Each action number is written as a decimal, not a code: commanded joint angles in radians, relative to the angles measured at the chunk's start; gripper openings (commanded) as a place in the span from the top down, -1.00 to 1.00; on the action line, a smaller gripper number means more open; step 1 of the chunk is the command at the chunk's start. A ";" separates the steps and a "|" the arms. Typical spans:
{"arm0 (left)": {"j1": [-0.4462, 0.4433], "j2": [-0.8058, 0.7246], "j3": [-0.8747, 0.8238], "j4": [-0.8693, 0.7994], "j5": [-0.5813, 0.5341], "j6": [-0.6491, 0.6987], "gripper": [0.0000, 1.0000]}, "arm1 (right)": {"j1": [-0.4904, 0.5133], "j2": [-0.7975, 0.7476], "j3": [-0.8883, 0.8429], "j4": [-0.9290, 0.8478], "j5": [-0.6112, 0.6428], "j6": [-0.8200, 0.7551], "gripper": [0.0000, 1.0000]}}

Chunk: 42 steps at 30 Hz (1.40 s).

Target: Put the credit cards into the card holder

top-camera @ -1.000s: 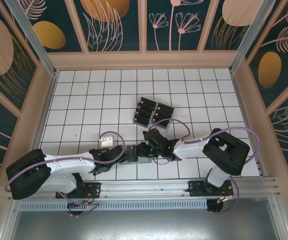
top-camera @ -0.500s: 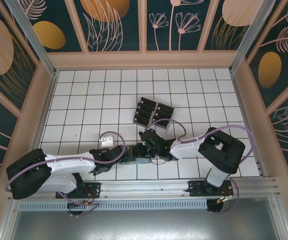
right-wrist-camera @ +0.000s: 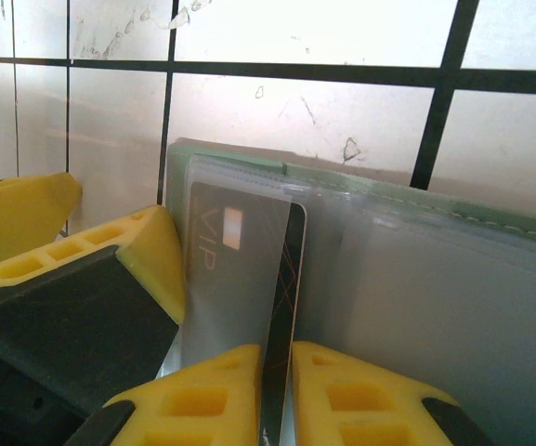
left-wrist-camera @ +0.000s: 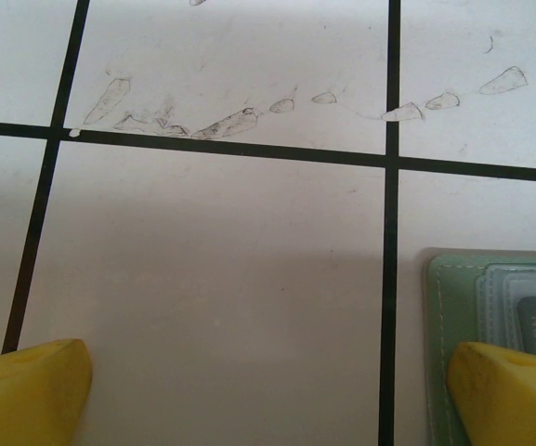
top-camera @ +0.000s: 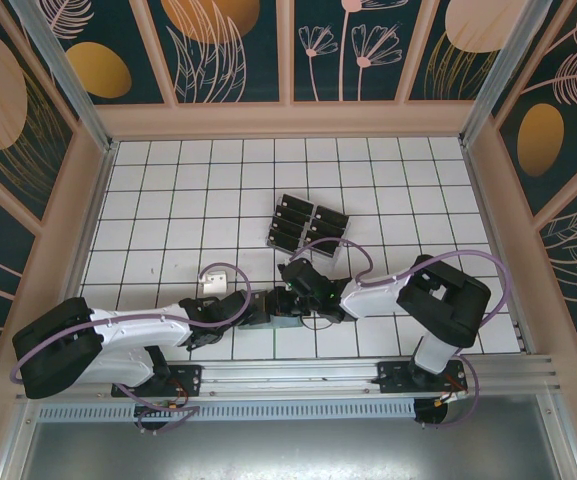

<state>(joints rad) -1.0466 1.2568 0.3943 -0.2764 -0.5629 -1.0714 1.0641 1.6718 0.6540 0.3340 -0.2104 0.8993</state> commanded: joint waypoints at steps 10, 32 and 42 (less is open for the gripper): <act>-0.001 0.005 -0.023 0.014 0.018 -0.018 -0.98 | 0.017 0.003 -0.024 0.057 -0.019 0.026 0.68; 0.000 -0.056 0.007 -0.020 -0.001 -0.024 -0.98 | 0.006 -0.077 -0.129 0.023 0.017 0.031 0.14; -0.002 -0.062 0.025 -0.027 -0.005 -0.012 -0.97 | -0.122 -0.103 -0.130 -0.120 0.027 -0.118 0.16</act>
<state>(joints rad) -1.0466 1.1980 0.3931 -0.2741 -0.5587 -1.0790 0.9874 1.5684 0.5350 0.3733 -0.2375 0.8677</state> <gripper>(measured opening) 0.988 0.423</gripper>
